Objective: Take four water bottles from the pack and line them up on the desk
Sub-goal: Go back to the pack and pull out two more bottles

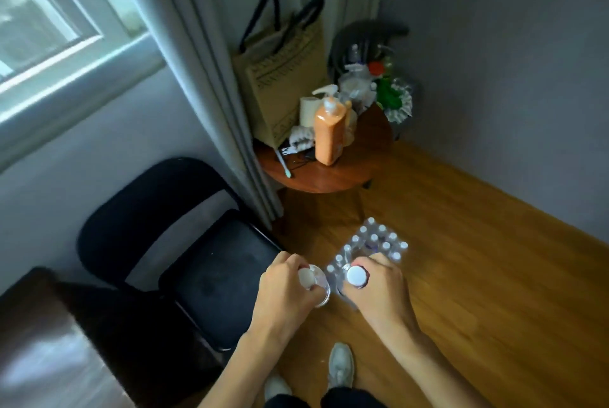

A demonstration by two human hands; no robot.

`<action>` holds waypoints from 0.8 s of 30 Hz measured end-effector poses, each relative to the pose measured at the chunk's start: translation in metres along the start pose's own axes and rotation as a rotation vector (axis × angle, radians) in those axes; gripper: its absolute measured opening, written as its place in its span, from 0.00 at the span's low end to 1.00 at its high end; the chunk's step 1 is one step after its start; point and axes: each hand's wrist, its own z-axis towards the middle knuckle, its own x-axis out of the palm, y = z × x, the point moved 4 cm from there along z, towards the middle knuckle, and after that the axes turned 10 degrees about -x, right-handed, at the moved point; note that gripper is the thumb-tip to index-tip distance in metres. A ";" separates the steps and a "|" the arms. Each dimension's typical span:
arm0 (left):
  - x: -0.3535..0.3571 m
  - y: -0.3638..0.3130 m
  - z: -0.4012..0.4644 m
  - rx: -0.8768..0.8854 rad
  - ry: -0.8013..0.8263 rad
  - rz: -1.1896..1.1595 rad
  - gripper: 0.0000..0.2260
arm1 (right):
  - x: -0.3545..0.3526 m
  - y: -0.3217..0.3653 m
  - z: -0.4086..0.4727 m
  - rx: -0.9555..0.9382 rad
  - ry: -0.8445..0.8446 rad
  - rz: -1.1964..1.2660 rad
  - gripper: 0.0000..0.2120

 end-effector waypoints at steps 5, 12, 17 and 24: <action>-0.061 0.049 -0.042 -0.079 -0.131 -0.015 0.12 | 0.014 0.076 -0.021 -0.187 0.073 -0.007 0.11; -0.130 0.144 -0.107 -0.195 -0.278 -0.036 0.11 | 0.064 0.176 -0.062 -0.329 0.171 0.010 0.14; -0.168 0.217 -0.163 -0.346 -0.341 -0.076 0.11 | 0.102 0.249 -0.094 -0.458 0.338 0.009 0.10; -0.201 0.307 -0.250 -0.681 -0.528 -0.165 0.09 | 0.149 0.360 -0.142 -0.745 0.626 0.046 0.06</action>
